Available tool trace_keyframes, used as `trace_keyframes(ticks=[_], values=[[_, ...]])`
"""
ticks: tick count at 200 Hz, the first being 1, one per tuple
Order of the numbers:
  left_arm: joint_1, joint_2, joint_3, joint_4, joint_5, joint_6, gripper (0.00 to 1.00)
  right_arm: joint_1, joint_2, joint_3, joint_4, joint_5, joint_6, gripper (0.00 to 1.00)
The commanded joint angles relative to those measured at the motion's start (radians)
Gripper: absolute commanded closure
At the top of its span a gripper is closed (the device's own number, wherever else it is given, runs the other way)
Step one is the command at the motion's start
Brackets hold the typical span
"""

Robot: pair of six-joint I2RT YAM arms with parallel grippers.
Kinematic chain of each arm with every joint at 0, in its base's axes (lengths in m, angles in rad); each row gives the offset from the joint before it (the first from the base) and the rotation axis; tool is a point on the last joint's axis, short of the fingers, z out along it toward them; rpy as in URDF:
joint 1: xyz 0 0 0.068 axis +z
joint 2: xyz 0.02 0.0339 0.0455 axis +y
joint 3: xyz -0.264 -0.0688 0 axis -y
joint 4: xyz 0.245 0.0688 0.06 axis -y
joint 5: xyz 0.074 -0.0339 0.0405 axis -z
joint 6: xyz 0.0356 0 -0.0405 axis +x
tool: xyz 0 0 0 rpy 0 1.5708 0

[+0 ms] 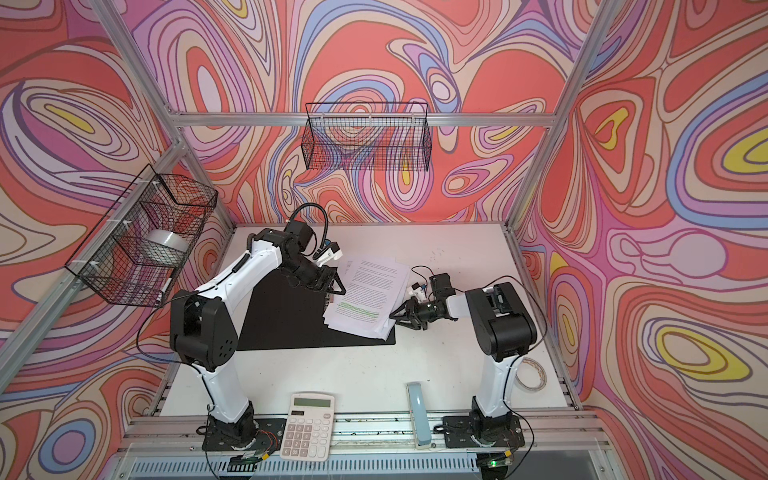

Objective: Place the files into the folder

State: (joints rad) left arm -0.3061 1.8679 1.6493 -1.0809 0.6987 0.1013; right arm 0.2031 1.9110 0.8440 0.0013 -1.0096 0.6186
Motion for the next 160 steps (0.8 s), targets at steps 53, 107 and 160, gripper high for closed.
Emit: trace_keyframes(ticks=[53, 107, 160], values=[[0.001, -0.018, 0.011, -0.029, 0.008, 0.006, 0.34, 0.005, -0.004, -0.063, 0.133, 0.053, 0.064, 0.77], [0.001, -0.011, 0.008, -0.025, 0.024, 0.007, 0.34, 0.005, -0.069, -0.117, 0.267, -0.026, 0.165, 0.94], [0.001, -0.022, -0.009, -0.01, 0.028, 0.005, 0.34, 0.005, -0.038, -0.092, 0.218, -0.03, 0.162, 1.0]])
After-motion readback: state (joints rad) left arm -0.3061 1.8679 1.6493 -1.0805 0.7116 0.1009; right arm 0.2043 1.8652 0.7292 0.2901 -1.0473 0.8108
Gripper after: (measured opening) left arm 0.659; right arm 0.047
